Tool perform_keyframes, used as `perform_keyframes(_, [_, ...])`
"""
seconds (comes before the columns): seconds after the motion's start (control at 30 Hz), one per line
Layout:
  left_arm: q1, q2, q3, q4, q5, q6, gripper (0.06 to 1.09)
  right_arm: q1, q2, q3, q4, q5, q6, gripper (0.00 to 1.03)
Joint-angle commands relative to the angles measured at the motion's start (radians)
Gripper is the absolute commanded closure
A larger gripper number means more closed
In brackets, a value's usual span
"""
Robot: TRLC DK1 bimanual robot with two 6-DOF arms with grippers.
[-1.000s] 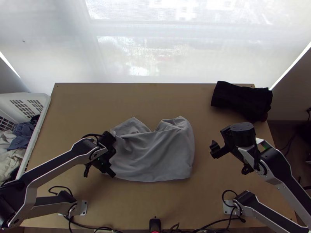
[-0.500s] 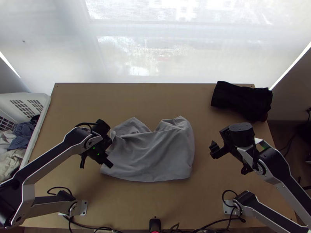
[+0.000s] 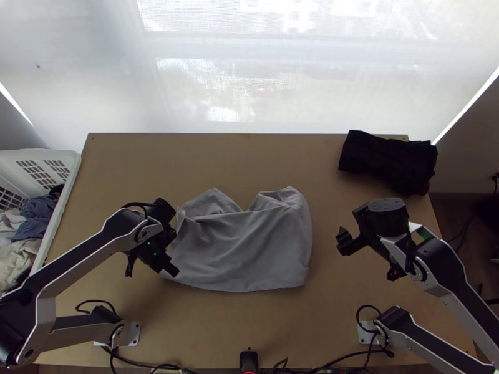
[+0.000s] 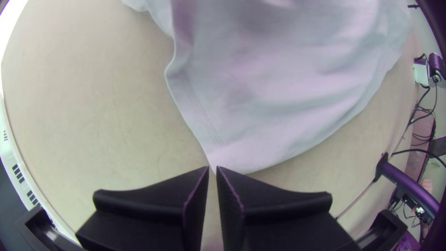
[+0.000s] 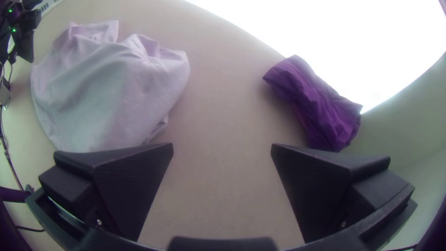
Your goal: Fold the t-shirt
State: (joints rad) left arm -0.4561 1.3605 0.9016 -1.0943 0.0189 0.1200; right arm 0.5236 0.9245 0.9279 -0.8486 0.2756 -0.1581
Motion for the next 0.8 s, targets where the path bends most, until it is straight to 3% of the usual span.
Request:
perform_keyframes(0.0, [0.002, 0.008, -0.03, 0.007, 0.001, -0.02, 0.89, 0.0, -0.003, 0.003, -0.001, -0.006, 0.002, 0.05])
perform_keyframes(0.13, [0.005, 0.02, -0.041, 0.016, 0.001, -0.026, 0.89, -0.002, -0.003, 0.003, -0.001, -0.009, 0.002, 0.05])
perform_keyframes(0.5, [-0.004, 0.045, -0.044, 0.017, 0.01, -0.052, 0.75, -0.01, -0.001, 0.002, 0.0, -0.019, 0.003, 0.05])
perform_keyframes(0.77, [-0.003, 0.072, -0.027, 0.001, 0.07, -0.077, 0.69, -0.014, -0.001, 0.003, -0.001, -0.032, 0.003, 0.05])
